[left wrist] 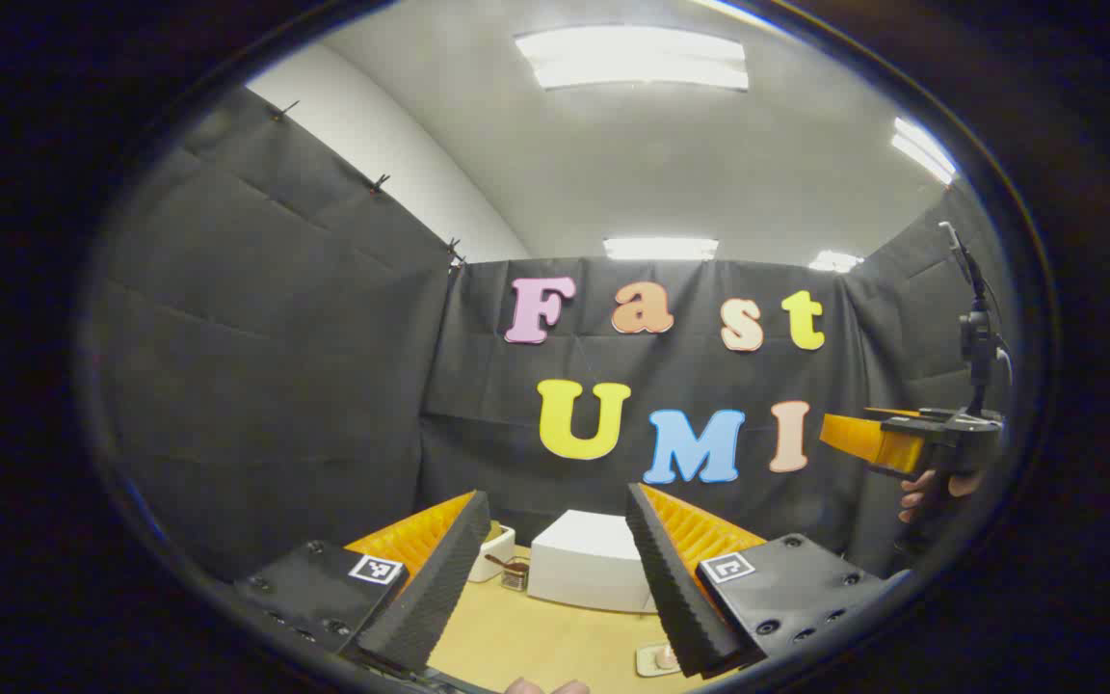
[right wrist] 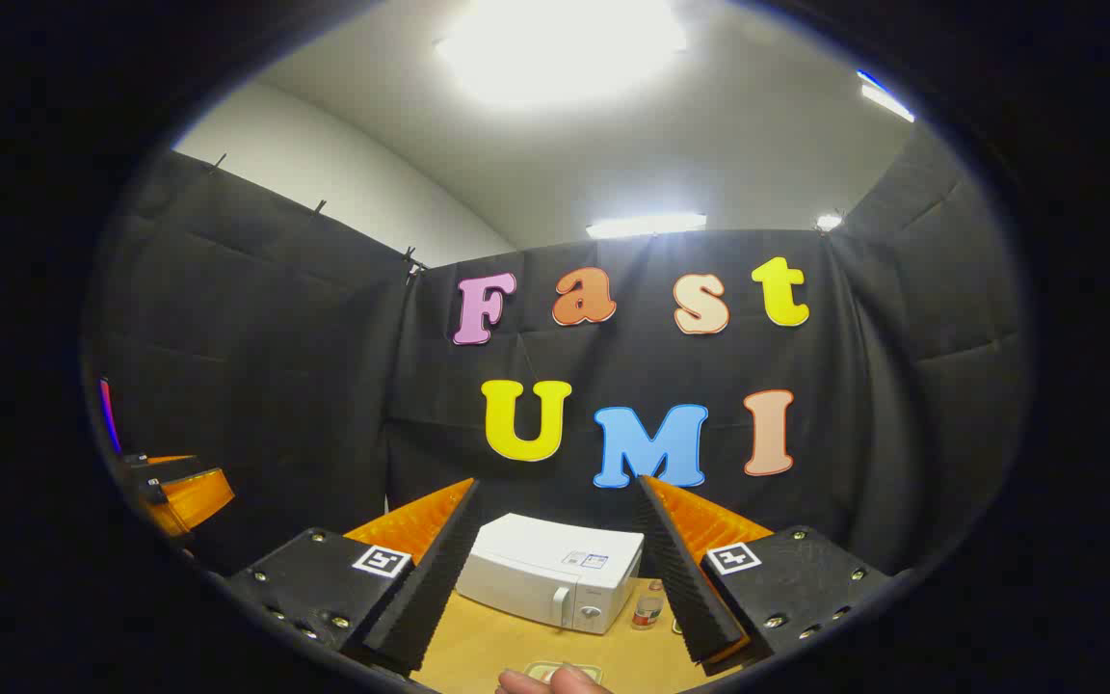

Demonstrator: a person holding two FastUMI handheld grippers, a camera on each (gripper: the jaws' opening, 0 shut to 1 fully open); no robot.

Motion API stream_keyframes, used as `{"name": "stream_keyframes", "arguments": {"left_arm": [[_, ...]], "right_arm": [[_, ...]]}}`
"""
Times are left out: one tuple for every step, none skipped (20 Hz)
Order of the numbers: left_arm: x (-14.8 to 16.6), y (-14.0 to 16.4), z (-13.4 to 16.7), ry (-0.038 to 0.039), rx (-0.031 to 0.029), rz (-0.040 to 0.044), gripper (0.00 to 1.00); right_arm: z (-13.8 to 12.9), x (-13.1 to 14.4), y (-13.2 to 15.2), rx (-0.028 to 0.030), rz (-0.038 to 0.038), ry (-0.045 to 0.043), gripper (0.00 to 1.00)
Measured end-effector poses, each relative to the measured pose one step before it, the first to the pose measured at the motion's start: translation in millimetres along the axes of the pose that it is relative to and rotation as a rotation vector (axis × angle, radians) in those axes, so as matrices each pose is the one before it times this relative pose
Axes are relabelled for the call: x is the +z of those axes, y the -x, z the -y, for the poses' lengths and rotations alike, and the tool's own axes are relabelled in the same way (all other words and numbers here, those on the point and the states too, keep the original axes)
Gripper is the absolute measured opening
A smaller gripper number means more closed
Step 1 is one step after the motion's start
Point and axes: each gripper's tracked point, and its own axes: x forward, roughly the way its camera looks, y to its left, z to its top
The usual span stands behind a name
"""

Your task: Open the microwave oven with the left hand, put the food in, and close the microwave oven.

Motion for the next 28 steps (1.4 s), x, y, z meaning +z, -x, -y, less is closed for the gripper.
{"name": "stream_keyframes", "arguments": {"left_arm": [[-0.65, -1.97, 4.65, -0.00554, -0.0061, -0.00218, 0.93], [-0.57, -3.07, 4.39, -0.00727, -0.00312, 0.00068, 0.94], [1.36, -3.01, 4.58, -0.00659, -0.00347, -0.00054, 0.94], [0.0, -1.25, 4.29, -0.00436, -0.00321, 0.00276, 0.93], [0.88, -1.24, 4.54, -0.00045, -0.00304, 0.00176, 0.93], [-2.31, -0.01, 5.23, 0.0017, -0.00463, -0.00168, 0.93], [-2.21, -0.99, 4.76, 0.00115, -0.00419, -0.00311, 0.94], [-4.33, -2.43, 4.75, -0.00084, -0.00361, -0.00588, 0.93], [-2.09, -3.21, 5.19, -0.00215, -0.00403, -0.00444, 0.94], [-1.82, -1.5, 5.36, -0.00205, -0.00467, -0.00315, 0.94], [-1.48, -4.31, 6.71, -0.00315, -0.00594, -0.0044, 0.94], [-2.82, -2.36, 7.4, -0.00404, -0.00369, -0.00277, 0.94], [-1.12, -3.86, 7.07, -0.00419, -0.0037, -0.00105, 0.94], [-3.22, -4.34, 8.11, -0.00274, -0.00326, -0.00225, 0.94], [-2.9, -4.51, 7.31, -0.00097, -0.00375, -0.00654, 0.94], [-6.25, -5.35, 9.86, 0.00042, -0.00461, -0.0052, 0.94], [-4.56, -5.07, 8.5, 0.00001, -0.00278, -0.00953, 0.94], [-6.53, -6.69, 9.48, -0.00215, -0.00353, -0.00834, 0.94], [-4.73, -3.64, 8.7, -0.00593, -0.00404, -0.00341, 0.94], [-3.85, -5.8, 8.69, -0.00861, -0.00152, 0.0015, 0.94], [-5.6, -5.8, 7.88, -0.00823, -0.00476, -0.01452, 0.93], [-9.72, -6.49, 8.12, -0.00706, -0.00976, -0.01144, 0.94], [-7.49, -6.71, 6.16, -0.00363, -0.00997, -0.00793, 0.96], [-9.89, -11.33, 5.62, 0.00361, -0.01283, -0.01765, 0.94], [-13.56, -12.84, 5.18, 0.0106, -0.02046, -0.02134, 0.94], [-11.04, -14.73, 4.13, 0.01406, -0.02283, -0.0185, 0.94], [-12.03, -17.02, 0.4, 0.01328, -0.02267, -0.01037, 0.94], [-11.95, -17.84, -0.51, 0.01188, -0.0209, -0.01766, 0.94]], "right_arm": [[1.14, 0.1, -2.06, 0.00107, -0.00253, -0.00719, 0.96], [3.21, 1.05, -0.91, -0.00419, -0.00045, -0.00716, 0.96], [5.29, -0.09, -0.9, -0.00569, -0.00233, -0.00406, 0.96], [4.34, -0.34, -1.12, -0.00263, -0.00567, -0.00232, 0.96], [3.6, -0.89, 0.45, -0.00224, -0.00269, -0.00166, 0.96], [4.75, 1.06, 0.35, -0.00421, -0.00143, 0.0001, 0.96], [5.76, 1.55, 0.87, -0.00587, 0.00464, 0.00107, 0.96], [4.76, 0.54, 0.64, -0.0048, 0.00259, 0.00294, 0.96], [6.97, -2.5, 1.09, -0.00707, -0.00323, 0.00421, 0.95], [6.28, -2.04, 0.59, -0.00605, -0.00576, 0.0024, 0.95], [5.13, -2.42, 0.26, -0.00375, -0.00479, -0.00151, 0.96], [5.59, 0.18, -0.14, -0.003, -0.00097, -0.00113, 0.96], [8.76, -0.53, -0.08, -0.00726, -0.00314, 0.001, 0.96], [7.15, -0.89, -0.02, -0.00564, -0.00294, 0.00192, 0.95], [9.77, -2.06, -1.31, -0.00707, -0.00271, 0.00129, 0.96], [7.5, -0.91, -1.06, -0.00554, -0.00271, -0.00044, 0.95], [9.12, -3.46, -1.49, -0.00626, -0.00593, -0.00191, 0.95], [7.14, -2.45, -0.9, -0.00324, -0.00514, -0.00609, 0.95], [6.12, -3.16, -1.66, 0.00277, 0.00175, -0.01129, 0.95], [5.04, -1.43, -3.46, -0.00376, 0.00468, -0.00772, 0.96], [6.06, -5.68, -1.82, -0.00505, -0.01223, 0.00074, 0.95], [3.48, -6.53, -2.93, 0.00331, -0.01727, 0.00425, 0.95], [2.28, -3.19, -2.71, -0.00149, -0.00693, 0.00483, 0.96], [4.61, -2.08, -4.36, -0.01165, -0.0053, 0.00641, 0.96], [6.4, -4.38, -6.62, -0.02093, -0.009, 0.00827, 0.96], [3.51, -3.87, -5.73, -0.01983, -0.00605, 0.00416, 0.95], [2.17, -4.49, -6.59, -0.02437, -0.00857, 0.00374, 0.96], [1.86, -4.67, -8.58, -0.02954, -0.02298, 0.00185, 0.96]]}}
